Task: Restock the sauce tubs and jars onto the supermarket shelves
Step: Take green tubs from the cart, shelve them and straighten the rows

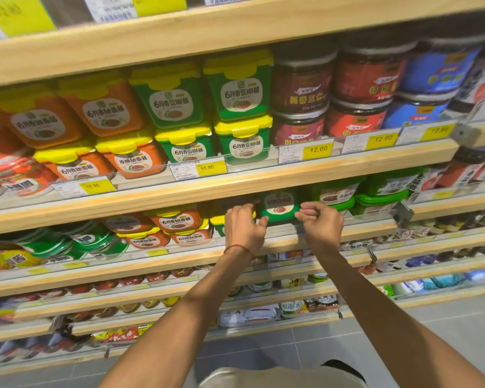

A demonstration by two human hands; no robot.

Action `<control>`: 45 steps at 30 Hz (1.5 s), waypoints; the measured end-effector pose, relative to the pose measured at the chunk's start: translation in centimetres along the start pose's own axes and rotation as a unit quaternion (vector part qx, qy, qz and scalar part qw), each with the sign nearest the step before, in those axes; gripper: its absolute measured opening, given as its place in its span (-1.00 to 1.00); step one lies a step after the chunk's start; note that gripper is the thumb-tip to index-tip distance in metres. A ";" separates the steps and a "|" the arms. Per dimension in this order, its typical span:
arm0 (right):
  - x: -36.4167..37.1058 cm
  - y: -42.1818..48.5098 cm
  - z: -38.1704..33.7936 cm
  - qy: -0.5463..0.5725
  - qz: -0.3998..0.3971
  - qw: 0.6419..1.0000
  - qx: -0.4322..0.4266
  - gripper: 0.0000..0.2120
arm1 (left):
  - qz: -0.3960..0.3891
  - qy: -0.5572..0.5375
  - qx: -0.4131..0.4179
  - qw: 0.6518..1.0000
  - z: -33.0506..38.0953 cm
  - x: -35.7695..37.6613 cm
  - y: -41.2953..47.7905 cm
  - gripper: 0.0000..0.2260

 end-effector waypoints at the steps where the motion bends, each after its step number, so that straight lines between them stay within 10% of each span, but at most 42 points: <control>1: 0.0 0.0 0.0 -0.004 0.002 1.000 -0.003 -0.87 | -0.002 0.022 0.006 1.000 0.4 0.0 0.1 -0.63; 8: 1.4 -0.5 -0.4 -0.101 -0.032 0.994 -0.004 -0.51 | -0.054 0.142 0.037 0.988 1.6 1.6 1.9 -0.69; 15: 3.9 -1.2 -1.8 -0.192 -0.090 0.977 -0.026 -0.73 | -0.042 0.179 0.075 0.980 1.5 2.9 2.3 -0.77; 45: 3.2 -3.4 -1.9 -0.303 -0.127 0.942 -0.073 -0.52 | -0.014 0.234 0.199 0.952 1.1 4.4 -1.8 -0.43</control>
Point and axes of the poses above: each hand's wrist, its own y-axis towards the middle knuckle, its own x-axis out of the palm, z = x × y, the point moved 8 cm from there along y, towards the middle knuckle, and after that the axes turned 10 degrees about y, right-handed, at the moved point
